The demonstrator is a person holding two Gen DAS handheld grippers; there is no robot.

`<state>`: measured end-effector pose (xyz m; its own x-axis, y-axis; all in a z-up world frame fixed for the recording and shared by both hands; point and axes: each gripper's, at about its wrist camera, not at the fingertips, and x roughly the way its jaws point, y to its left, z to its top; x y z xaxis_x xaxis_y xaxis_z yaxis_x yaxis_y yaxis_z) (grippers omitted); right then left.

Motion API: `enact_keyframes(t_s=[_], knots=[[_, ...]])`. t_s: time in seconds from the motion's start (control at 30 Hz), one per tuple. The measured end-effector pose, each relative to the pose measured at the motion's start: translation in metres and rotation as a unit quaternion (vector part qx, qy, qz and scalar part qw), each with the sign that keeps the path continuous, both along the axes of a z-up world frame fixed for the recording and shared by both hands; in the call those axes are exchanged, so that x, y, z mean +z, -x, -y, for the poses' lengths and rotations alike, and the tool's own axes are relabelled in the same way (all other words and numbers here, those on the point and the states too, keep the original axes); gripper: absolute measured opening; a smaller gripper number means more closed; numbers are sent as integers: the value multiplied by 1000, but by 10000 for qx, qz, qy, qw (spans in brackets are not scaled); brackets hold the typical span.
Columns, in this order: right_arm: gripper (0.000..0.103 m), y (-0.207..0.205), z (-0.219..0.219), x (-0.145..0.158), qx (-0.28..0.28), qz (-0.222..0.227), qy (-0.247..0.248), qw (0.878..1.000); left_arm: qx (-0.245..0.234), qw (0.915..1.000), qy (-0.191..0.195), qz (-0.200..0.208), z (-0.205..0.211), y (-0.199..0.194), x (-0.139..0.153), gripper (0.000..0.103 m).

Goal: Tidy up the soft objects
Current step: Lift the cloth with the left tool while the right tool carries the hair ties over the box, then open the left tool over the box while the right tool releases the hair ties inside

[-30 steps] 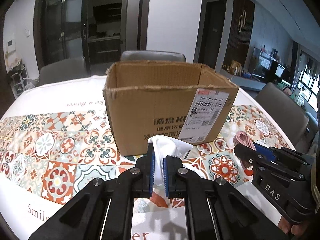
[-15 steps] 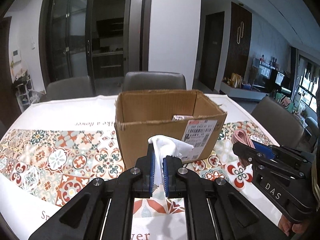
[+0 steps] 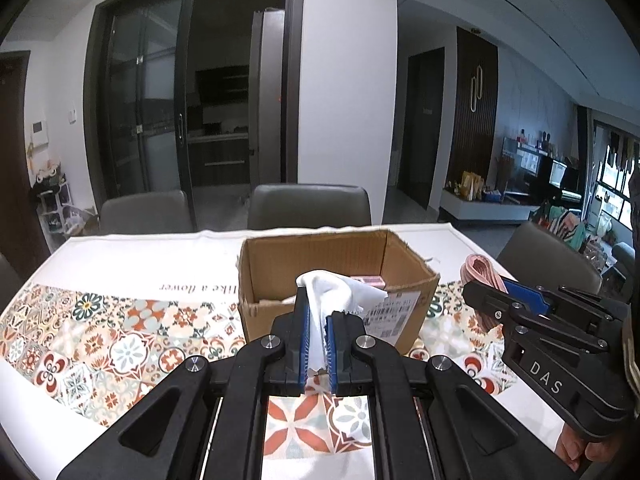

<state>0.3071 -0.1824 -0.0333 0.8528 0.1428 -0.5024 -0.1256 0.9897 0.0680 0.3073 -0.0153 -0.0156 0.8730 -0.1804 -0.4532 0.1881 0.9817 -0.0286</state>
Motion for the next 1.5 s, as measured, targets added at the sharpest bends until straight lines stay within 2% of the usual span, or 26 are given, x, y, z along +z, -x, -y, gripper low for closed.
enact_keyframes(t_s=[0.33, 0.8, 1.17, 1.5], knots=[[18, -4, 0, 24, 90, 344, -27, 9994, -13, 9994, -18, 344, 2, -7, 25, 9], [18, -34, -5, 40, 156, 594, 73, 9981, 33, 9983, -95, 566, 4, -44, 38, 9], [18, -69, -17, 36, 249, 489, 170, 9983, 80, 9990, -130, 413, 5, -80, 26, 9], [18, -109, -22, 11, 324, 134, 248, 9991, 67, 9995, -274, 119, 11, -115, 5, 9]])
